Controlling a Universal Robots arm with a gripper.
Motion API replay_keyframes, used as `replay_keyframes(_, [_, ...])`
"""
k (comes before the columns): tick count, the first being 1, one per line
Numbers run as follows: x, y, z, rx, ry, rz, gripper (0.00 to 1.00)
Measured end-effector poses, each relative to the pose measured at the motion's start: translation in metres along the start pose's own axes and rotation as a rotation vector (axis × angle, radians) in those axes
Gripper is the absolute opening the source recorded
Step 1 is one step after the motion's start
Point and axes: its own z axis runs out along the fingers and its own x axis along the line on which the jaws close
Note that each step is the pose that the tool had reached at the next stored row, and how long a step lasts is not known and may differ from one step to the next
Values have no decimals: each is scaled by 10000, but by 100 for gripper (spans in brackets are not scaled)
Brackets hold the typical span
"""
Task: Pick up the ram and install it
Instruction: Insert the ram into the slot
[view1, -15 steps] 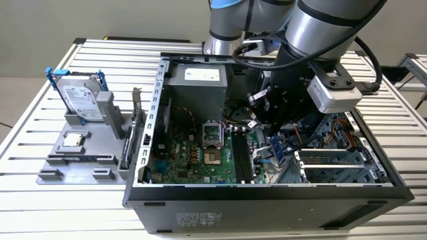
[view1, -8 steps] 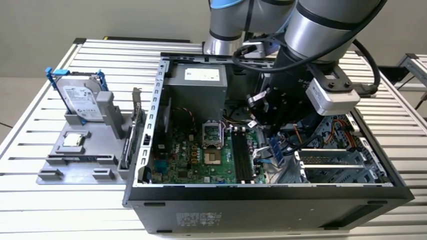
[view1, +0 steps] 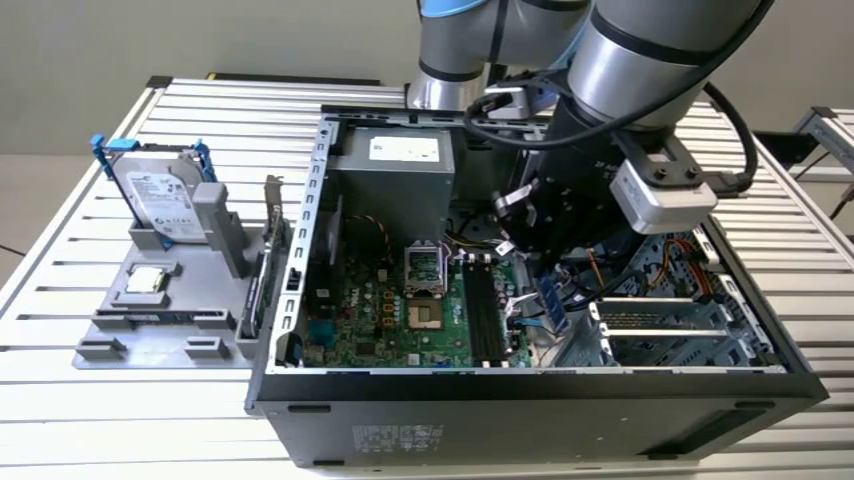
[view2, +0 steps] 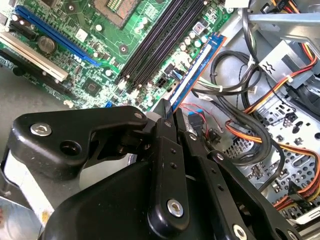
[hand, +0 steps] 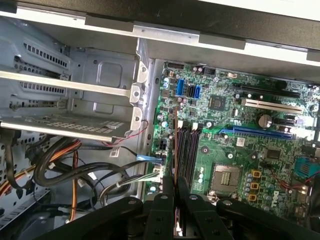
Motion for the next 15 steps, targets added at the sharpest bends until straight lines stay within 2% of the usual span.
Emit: replay_keyframes(15, [1, 0, 27, 2, 1, 0, 0])
